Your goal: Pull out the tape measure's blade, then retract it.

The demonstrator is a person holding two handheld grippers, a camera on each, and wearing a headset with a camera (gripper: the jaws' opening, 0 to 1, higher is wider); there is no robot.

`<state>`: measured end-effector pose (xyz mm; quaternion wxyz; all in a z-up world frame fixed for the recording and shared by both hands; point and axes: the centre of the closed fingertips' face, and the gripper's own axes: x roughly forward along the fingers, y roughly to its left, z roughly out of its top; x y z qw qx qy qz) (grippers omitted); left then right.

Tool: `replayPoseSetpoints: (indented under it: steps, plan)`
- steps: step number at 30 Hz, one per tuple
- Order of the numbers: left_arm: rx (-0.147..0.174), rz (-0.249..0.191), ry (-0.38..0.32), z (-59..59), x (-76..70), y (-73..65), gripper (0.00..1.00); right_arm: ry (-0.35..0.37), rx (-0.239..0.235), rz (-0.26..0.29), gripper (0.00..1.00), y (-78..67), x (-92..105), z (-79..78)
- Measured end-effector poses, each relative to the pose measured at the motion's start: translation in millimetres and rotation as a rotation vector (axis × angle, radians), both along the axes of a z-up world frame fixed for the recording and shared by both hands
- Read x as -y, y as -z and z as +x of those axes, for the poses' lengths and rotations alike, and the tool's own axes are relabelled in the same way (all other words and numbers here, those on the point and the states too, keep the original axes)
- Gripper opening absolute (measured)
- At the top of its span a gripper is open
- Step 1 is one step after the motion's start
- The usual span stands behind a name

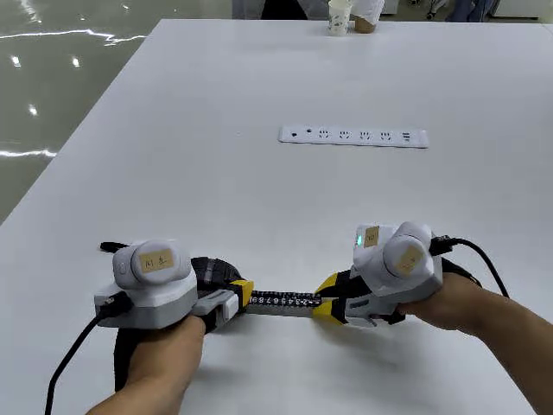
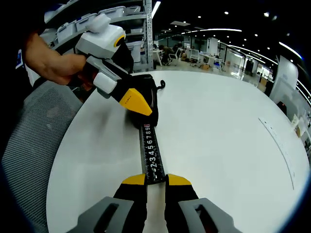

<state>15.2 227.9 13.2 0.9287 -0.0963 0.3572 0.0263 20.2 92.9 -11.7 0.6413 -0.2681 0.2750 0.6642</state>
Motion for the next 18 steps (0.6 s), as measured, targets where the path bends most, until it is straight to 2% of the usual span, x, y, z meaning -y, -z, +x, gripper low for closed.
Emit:
replayPoseSetpoints:
  steps: [18]
  plan:
    - [-0.001,-0.004,0.002,0.0,0.4,-0.2,0.58,-0.011,0.005,0.012,0.10,0.0,-21.8,-2.6]
